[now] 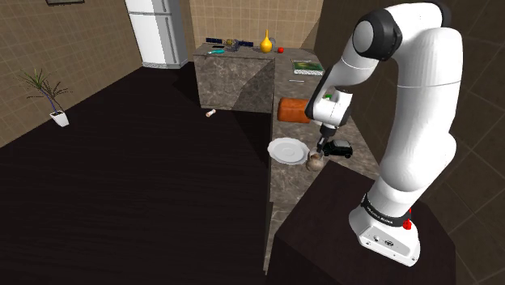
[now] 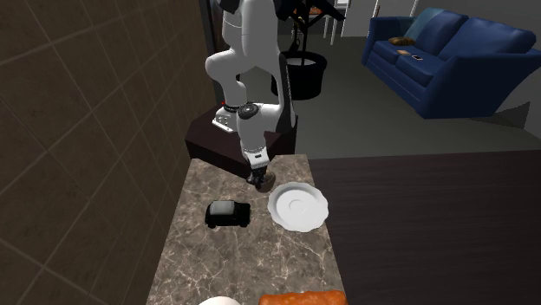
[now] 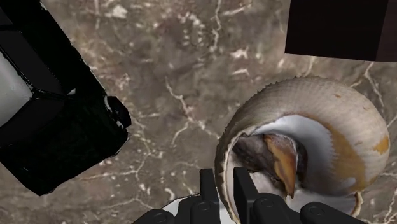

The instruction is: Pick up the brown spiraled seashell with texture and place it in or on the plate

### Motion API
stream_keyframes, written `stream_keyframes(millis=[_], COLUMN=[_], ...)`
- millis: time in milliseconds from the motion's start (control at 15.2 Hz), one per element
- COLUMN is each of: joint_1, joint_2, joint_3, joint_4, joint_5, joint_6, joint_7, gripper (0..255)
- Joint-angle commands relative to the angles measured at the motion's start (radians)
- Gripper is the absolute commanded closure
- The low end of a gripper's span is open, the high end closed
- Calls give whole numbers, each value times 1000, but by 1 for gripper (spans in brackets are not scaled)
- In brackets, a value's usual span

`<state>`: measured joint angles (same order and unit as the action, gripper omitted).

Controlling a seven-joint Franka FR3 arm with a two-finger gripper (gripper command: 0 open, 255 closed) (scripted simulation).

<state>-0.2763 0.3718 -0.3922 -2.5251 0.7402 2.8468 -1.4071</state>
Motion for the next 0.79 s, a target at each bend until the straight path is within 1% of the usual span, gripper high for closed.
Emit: stream_keyframes(millis=[0, 396, 726], joint_1=[22, 109, 170], joint_2=[-24, -124, -212], joint_3=[-28, -143, -232], joint_4=[-10, -44, -64], joint_5=[-35, -189, -340], joint_6=[-13, -66, -113], joint_7=[28, 149, 264], gripper=[255, 255, 255])
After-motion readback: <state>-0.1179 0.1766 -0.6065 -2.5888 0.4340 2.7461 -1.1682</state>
